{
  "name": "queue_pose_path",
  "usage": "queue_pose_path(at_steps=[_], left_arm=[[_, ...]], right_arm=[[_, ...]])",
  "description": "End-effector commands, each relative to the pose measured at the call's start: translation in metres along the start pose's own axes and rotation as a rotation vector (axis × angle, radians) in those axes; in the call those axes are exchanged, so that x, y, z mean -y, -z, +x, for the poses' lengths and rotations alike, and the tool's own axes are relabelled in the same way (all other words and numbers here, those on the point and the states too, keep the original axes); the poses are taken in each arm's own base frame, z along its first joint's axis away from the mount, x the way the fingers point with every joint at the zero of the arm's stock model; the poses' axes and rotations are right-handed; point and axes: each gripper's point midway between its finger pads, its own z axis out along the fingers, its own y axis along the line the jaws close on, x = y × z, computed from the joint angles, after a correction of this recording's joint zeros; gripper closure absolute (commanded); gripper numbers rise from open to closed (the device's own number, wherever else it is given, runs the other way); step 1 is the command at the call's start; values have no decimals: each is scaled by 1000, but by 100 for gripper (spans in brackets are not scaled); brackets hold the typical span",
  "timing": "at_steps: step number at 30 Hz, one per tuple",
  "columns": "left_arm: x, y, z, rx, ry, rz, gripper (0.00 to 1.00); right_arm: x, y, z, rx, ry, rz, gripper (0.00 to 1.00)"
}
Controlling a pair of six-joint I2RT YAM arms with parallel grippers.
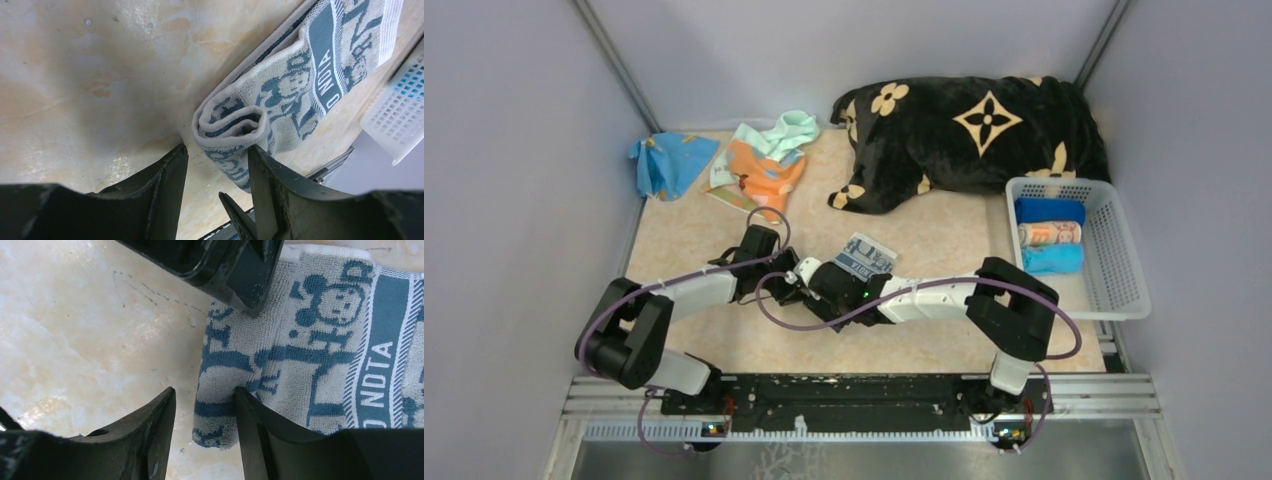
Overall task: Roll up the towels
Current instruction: Roll the towel at the center of the board.
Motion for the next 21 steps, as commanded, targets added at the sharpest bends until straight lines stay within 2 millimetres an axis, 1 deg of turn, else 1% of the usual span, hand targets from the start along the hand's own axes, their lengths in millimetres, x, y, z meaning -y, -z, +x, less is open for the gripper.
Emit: queue_pose_path(at_steps=[1,7,11,12,16,19,21], left_arm=[[-75,-5,30,-62,23,-258,45],[-78,-4,30,-57,23,-273,47],[-80,-4,29,-54,17,-284,49],[-80,-5,29,-54,13,-286,49],[-78,-7,28,-63,9,-283,49],[-76,-6,27,-63,4,-280,47],[-72,-3,25,-58,-1,-271,45]], right_arm=[[10,0,-9,5,59,85,52],[15,3,-9,-1,89,110,51],[15,-2,4,-41,106,109,52],[15,-5,9,-55,110,105,53],[9,-12,26,-104,114,78,62],[2,-12,32,-118,100,34,74],[-7,-10,29,-105,85,-24,84]])
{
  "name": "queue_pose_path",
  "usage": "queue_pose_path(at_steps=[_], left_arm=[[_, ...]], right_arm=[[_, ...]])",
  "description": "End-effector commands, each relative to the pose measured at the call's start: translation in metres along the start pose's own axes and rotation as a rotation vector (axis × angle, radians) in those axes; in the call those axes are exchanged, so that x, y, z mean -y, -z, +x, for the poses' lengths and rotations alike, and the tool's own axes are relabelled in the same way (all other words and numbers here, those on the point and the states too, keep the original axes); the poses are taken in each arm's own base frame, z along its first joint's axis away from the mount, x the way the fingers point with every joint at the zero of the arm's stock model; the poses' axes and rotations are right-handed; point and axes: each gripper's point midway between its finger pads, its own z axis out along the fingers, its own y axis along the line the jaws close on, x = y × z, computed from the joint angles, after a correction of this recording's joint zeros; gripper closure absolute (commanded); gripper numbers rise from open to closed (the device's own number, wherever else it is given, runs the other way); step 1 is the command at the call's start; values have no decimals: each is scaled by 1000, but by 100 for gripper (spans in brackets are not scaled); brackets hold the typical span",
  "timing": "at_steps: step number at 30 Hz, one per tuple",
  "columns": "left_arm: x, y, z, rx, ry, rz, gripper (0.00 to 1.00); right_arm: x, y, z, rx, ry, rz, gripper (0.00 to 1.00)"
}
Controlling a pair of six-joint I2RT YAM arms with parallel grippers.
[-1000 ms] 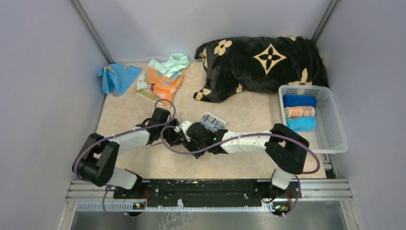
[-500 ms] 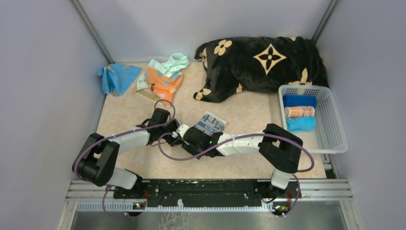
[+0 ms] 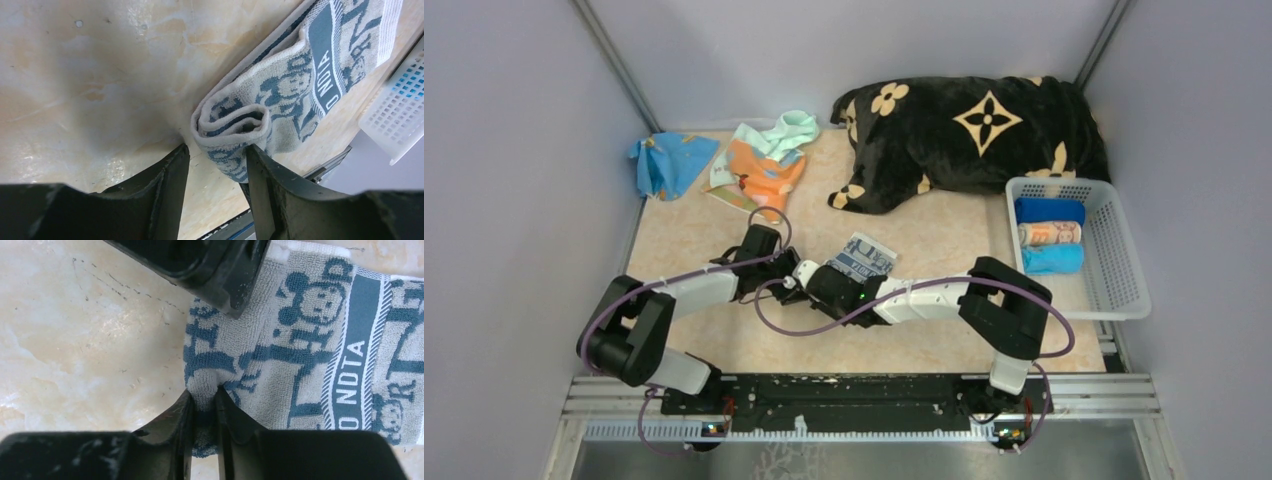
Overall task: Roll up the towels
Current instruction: Roll the towel at the center of the board.
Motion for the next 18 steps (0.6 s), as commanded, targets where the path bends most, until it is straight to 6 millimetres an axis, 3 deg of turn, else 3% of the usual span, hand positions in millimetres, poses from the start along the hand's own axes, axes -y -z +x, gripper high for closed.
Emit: queue_pose_path(at_steps=[1,5,9,13,18], left_arm=[[-69,1,23,-43,-12,-262,43],[-59,14,16,7,-12,-235,33],[-51,32,8,72,4,-200,23],[-48,42,8,87,1,-174,21],[-39,37,8,57,-12,-151,21]], right_arm=[[-29,0,15,-53,-26,-164,88],[-46,10,-3,14,-139,-362,100],[-49,23,-22,100,-293,-578,100],[-52,35,-30,162,-395,-769,100],[-49,37,-26,184,-494,-884,100]])
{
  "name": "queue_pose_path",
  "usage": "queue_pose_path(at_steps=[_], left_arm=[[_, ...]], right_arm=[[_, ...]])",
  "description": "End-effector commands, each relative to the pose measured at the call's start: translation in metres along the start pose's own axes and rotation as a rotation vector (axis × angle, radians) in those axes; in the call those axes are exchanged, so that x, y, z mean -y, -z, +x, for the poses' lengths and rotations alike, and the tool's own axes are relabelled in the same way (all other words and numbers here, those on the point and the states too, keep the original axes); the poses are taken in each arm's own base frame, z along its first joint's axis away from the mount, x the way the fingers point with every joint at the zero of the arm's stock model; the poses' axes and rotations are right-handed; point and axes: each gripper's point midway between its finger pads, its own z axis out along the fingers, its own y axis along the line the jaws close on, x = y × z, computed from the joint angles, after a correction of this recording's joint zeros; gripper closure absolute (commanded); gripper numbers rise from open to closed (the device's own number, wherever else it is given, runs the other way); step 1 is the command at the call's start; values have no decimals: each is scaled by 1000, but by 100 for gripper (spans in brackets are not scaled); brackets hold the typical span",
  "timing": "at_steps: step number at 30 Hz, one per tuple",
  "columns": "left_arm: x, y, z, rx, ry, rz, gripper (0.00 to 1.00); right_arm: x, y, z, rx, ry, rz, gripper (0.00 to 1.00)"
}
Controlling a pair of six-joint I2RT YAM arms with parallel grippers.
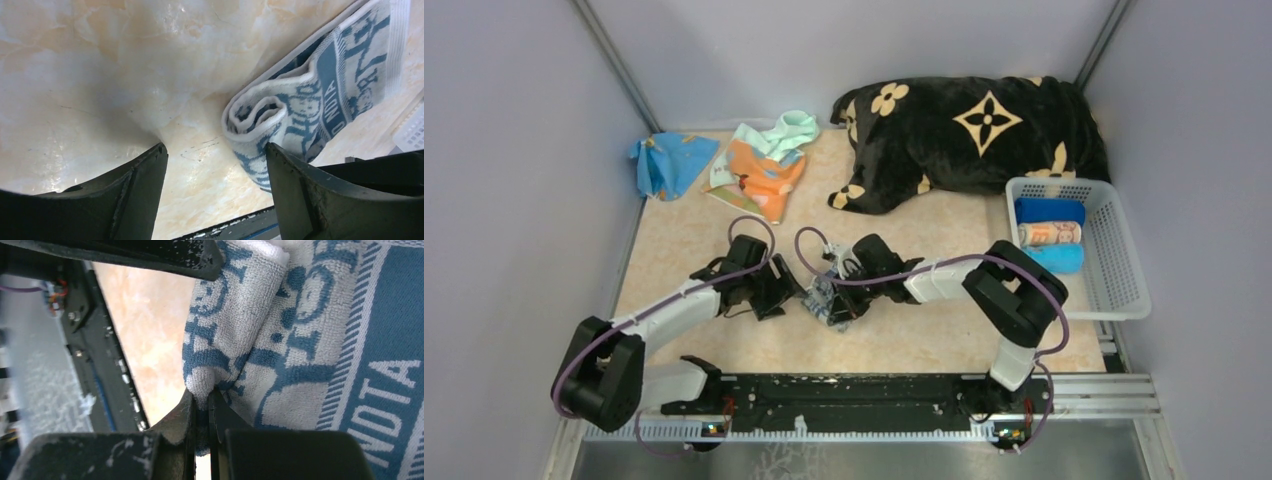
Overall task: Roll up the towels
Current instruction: Roll the towel at the center of the board.
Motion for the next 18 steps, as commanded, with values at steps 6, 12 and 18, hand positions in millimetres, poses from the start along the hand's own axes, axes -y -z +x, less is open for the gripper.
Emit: queue_pose_path(at_steps=[6,12,18], left_arm=[[19,-7,0,-64,-24,42,21],[3,-16,8,-113,-42,-29,36],[-24,-25,17,-138,-55,-120,61]], right_arm=[[-22,1,1,22,-189,-288,100],[-10,4,1,53,-295,-282,99],[-6,4,3,46,-404,-272,98]])
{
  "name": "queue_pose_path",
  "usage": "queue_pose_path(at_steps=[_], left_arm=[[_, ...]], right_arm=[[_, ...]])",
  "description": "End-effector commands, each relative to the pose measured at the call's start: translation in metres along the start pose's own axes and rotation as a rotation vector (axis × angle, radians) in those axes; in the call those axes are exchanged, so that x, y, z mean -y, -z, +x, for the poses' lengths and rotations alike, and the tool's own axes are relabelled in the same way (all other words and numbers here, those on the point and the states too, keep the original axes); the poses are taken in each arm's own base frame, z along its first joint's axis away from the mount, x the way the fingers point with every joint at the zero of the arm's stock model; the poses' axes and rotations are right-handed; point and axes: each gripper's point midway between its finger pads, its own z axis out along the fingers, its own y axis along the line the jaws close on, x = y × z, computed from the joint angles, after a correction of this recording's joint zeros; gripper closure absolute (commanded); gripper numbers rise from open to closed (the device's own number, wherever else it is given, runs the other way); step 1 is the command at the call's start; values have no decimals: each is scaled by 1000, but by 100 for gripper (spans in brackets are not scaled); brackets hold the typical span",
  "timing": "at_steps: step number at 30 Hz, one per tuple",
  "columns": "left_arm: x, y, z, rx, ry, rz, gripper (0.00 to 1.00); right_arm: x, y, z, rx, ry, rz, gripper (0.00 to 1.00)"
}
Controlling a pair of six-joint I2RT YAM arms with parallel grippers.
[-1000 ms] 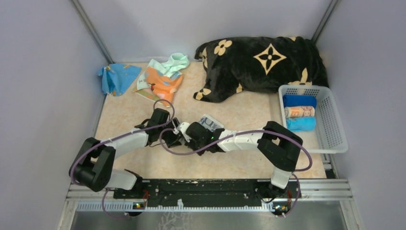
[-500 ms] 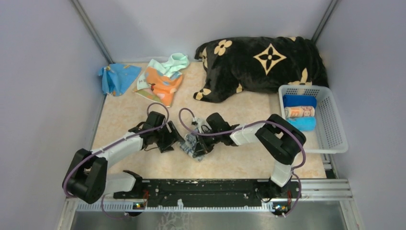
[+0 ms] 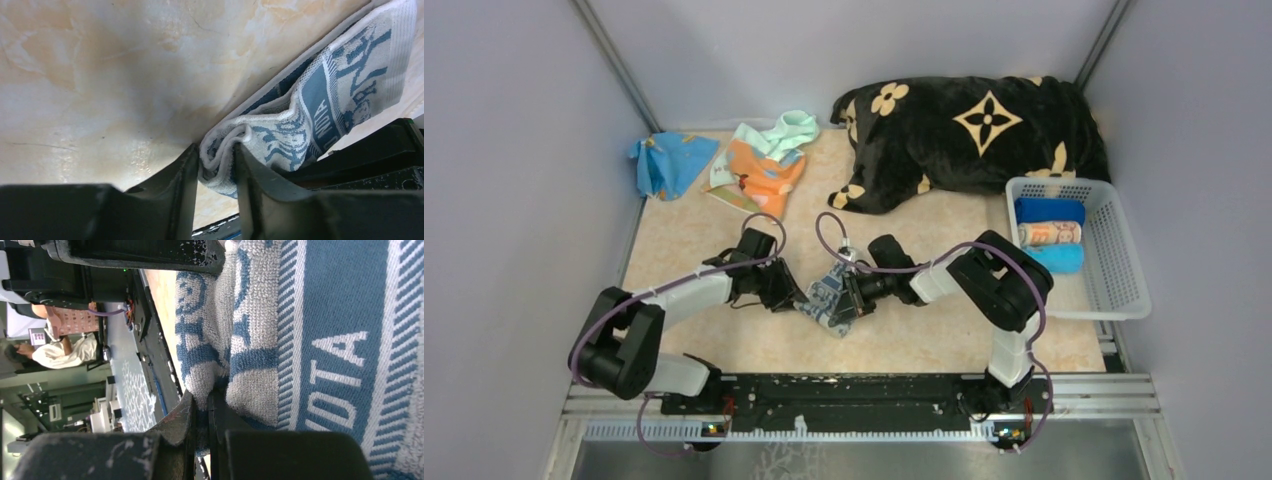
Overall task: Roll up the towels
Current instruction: Roll the towel at the center of the board.
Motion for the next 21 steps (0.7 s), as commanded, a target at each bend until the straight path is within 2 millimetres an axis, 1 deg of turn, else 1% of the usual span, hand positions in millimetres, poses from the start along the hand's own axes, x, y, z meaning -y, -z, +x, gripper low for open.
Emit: queue_pose_path(at_steps=[1,3,4,5,6,8,10,11,12,15,18,21], left_arm=[[-32,-10,10,-37,-28,-120,66],[-31,-8,6,-25,-32,-130,65],[-29,-6,2,-6,-30,-128,58],[-26,-2,-2,20,-28,-121,49],[-24,3,-6,47,-25,-116,42],[-19,14,-13,102,-20,-95,34],[-15,24,-16,141,-22,-69,26],[-11,30,-16,157,-26,-41,23],[-9,32,-14,158,-31,-18,22],[-5,32,2,115,-31,58,20],[7,30,16,59,-38,174,19],[16,30,18,65,-44,247,19]], right_arm=[[-2,-1,-5,28,-70,-35,98],[-2,0,-5,36,-114,-44,99],[-1,2,-6,46,-135,-47,98],[1,3,-7,54,-156,-51,98],[3,5,-8,63,-177,-55,98],[6,8,-10,82,-223,-69,99],[5,9,-11,93,-252,-100,99],[4,10,-13,99,-260,-121,99],[3,10,-14,101,-270,-137,99],[2,9,-13,98,-311,-189,99],[1,9,-14,102,-352,-240,99],[2,10,-14,118,-392,-275,100]])
